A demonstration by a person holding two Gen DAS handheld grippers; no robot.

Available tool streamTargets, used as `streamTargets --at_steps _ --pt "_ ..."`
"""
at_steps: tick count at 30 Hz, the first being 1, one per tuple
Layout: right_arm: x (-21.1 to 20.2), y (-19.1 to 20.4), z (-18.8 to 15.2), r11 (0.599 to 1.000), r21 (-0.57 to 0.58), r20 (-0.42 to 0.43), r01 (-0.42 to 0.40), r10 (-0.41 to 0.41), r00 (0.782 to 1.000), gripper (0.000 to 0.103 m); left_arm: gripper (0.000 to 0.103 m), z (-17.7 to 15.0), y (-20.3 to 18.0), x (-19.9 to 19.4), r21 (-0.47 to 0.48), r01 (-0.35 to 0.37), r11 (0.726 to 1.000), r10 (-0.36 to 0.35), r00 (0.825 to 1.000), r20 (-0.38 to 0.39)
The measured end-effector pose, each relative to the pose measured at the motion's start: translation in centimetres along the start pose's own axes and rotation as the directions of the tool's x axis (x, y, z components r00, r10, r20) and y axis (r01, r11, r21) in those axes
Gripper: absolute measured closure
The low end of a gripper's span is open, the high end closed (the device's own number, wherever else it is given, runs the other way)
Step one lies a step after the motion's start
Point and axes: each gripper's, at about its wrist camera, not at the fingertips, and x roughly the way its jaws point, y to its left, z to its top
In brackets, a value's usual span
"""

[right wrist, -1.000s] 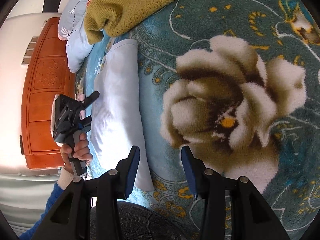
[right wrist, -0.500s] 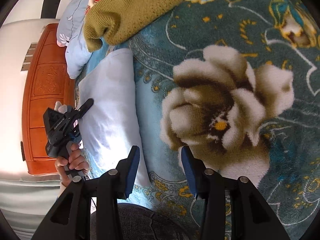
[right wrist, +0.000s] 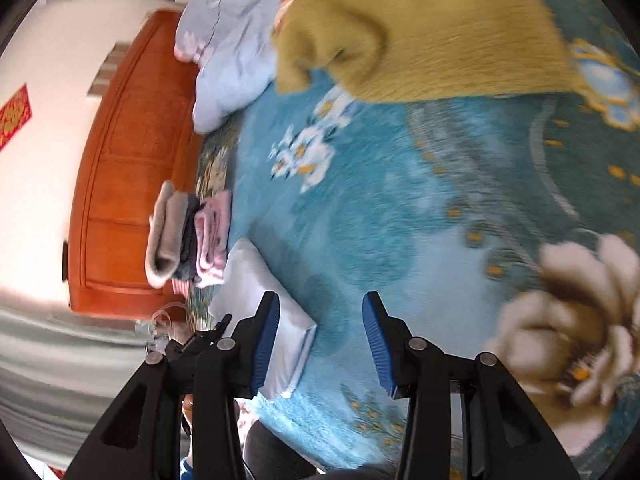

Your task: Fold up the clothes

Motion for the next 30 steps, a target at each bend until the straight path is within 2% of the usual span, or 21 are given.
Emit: streamTargets --at_steps 5,8,11,13,15,17,19,23,24,25,28,30 --pt "6.1 4.4 -0.2 1.000 -0.011 -0.105 0.014 -0.015 0.994 0.059 0.081 0.3 0.4 0.3 0.001 0.000 1.000 0.000 1.000 -0.026" --pt "9.5 4.9 -2.1 0.998 0.039 -0.129 0.056 -0.050 0.990 0.058 0.078 0.3 0.0 0.8 0.007 -0.005 1.000 0.005 0.999 -0.039" --pt "12.4 4.1 -4.5 0.989 0.071 -0.160 0.132 -0.119 0.980 0.058 0.078 0.5 0.7 0.5 -0.013 0.023 1.000 -0.023 0.998 -0.052" --pt "13.0 3.3 -5.8 0.977 0.094 -0.139 0.190 -0.176 0.974 0.058 0.078 0.5 0.7 0.5 -0.008 0.027 1.000 -0.028 0.998 -0.056" --pt "12.9 2.3 -6.7 0.965 0.165 -0.101 0.204 -0.189 0.977 0.058 0.078 0.4 0.7 0.4 -0.009 0.029 1.000 -0.029 0.998 -0.055" --pt "12.8 1.8 -7.2 0.960 0.206 -0.063 0.190 -0.181 0.982 0.058 0.078 0.4 0.7 0.4 -0.014 0.033 0.999 -0.034 0.998 -0.056" --pt "13.0 1.8 -7.3 0.963 0.214 -0.027 0.163 -0.161 0.987 0.055 0.078 0.3 0.9 0.4 -0.028 0.043 0.999 -0.045 0.997 -0.059" --pt "13.3 1.7 -7.4 0.968 0.231 0.039 0.093 -0.104 0.994 0.055 0.078 0.3 1.2 0.2 -0.057 0.063 0.996 -0.067 0.995 -0.068" --pt "13.5 1.9 -7.5 0.970 0.226 0.039 0.088 -0.099 0.994 0.066 0.078 0.2 1.2 0.2 -0.059 0.065 0.996 -0.069 0.995 -0.069" --pt "13.8 2.1 -7.5 0.971 0.218 0.030 0.092 -0.101 0.994 0.087 0.078 0.2 1.3 0.1 -0.060 0.066 0.996 -0.070 0.995 -0.069" --pt "14.1 2.6 -7.2 0.973 0.218 0.026 0.082 -0.089 0.996 0.094 0.078 0.0 1.2 0.0 -0.063 0.071 0.995 -0.075 0.995 -0.069" --pt "13.3 3.3 -5.9 0.980 0.192 0.039 0.060 -0.069 0.997 0.095 0.078 -0.5 1.1 0.1 -0.064 0.077 0.995 -0.082 0.994 -0.078"
